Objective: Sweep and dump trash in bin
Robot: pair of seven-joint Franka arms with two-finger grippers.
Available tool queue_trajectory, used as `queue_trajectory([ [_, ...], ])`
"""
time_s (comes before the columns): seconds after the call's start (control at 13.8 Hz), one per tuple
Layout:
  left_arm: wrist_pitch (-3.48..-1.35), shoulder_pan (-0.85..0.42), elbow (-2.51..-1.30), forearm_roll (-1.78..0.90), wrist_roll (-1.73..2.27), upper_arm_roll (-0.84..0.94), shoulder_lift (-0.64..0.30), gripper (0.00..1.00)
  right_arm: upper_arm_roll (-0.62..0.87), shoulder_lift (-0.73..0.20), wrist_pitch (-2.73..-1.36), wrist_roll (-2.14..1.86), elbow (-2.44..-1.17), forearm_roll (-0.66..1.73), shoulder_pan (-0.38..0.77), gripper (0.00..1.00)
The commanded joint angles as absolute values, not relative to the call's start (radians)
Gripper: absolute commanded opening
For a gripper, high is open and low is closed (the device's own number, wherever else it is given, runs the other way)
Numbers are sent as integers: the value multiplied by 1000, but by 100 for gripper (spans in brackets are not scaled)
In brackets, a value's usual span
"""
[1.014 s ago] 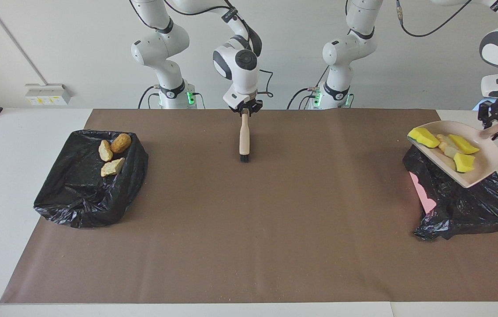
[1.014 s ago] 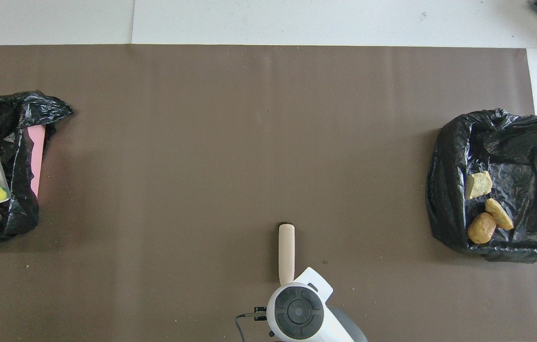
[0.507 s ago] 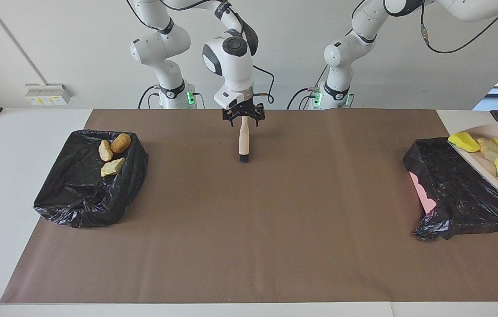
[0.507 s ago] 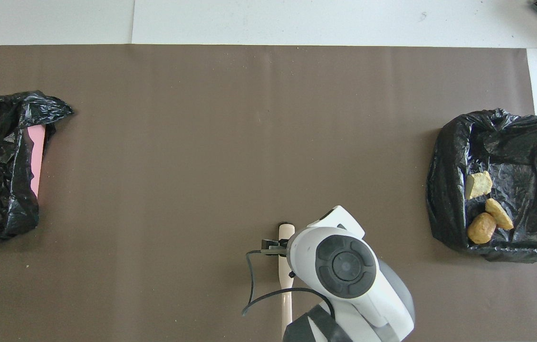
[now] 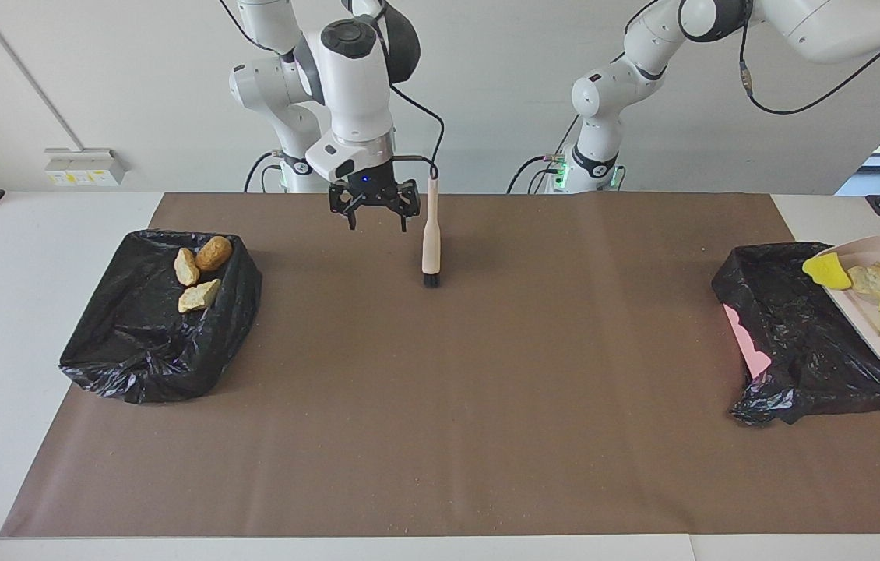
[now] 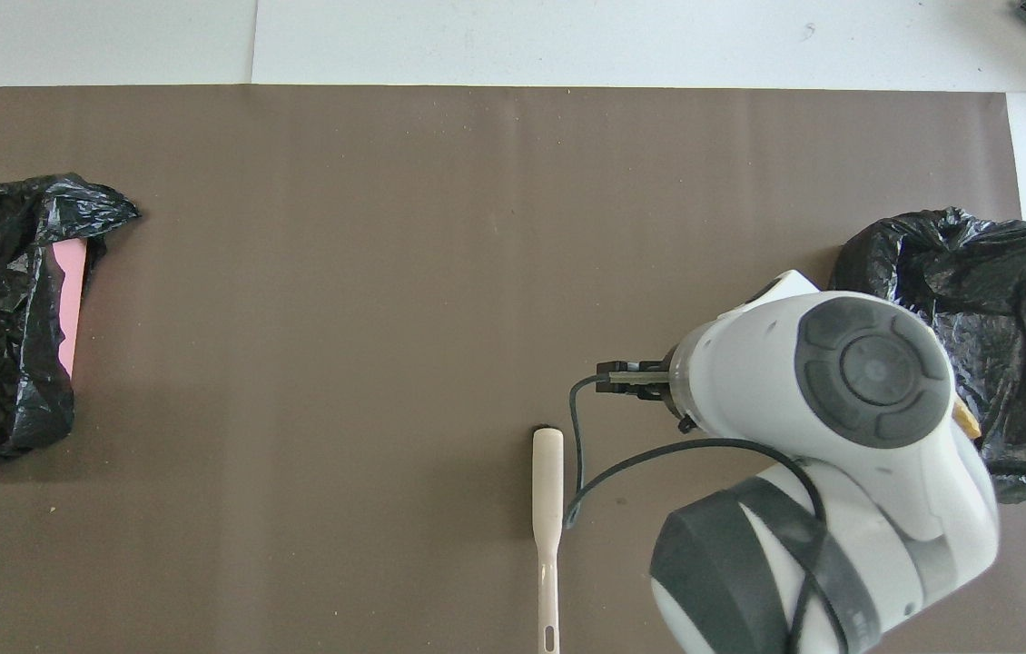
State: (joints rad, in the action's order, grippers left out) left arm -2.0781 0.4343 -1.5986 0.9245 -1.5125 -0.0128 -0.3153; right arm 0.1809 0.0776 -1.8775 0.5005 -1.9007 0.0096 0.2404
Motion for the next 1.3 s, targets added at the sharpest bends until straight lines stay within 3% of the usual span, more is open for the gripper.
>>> queue_trajectory([
  [0.0, -2024, 390, -1697, 1028, -1393, -23, -236, 0, 190, 58, -1764, 401, -1774, -8, 163, 100],
  [0.36, -1797, 286, -1694, 1216, -1233, -23, -224, 0, 178, 71, -1619, 316, -1652, -9, 81, 100],
  [0.8, -1779, 281, -1677, 1204, -1260, -11, -109, 0, 31, 98, -1480, 226, -1519, -9, 80, 100],
  [1.23, -1799, 264, -1667, 733, -987, -11, -89, 0, -80, 120, -1433, 3, -1534, -8, 80, 100],
])
